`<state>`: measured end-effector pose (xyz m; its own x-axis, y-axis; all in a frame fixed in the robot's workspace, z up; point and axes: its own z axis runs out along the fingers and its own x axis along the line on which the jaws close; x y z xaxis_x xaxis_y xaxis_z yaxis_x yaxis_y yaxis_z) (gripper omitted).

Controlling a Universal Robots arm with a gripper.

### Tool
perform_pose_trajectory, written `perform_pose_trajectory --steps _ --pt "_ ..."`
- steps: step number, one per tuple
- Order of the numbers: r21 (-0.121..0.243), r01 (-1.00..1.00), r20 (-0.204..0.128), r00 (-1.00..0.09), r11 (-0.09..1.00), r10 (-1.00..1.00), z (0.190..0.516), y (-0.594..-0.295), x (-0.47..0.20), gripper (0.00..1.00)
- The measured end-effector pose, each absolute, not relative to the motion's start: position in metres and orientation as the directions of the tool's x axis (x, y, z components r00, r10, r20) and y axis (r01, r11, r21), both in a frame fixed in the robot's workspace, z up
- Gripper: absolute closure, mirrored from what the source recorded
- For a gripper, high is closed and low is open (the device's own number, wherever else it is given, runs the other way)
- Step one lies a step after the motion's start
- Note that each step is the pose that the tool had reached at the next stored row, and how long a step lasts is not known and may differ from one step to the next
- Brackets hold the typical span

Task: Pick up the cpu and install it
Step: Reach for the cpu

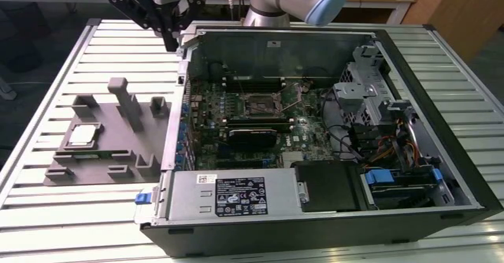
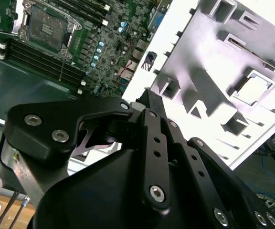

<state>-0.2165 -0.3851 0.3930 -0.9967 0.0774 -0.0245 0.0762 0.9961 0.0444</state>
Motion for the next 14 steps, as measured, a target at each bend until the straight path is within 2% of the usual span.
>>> perform_pose_trajectory --steps 14 --pt "0.044 0.076 -0.025 -0.997 0.996 0.077 0.391 -0.382 -0.23 0.89"
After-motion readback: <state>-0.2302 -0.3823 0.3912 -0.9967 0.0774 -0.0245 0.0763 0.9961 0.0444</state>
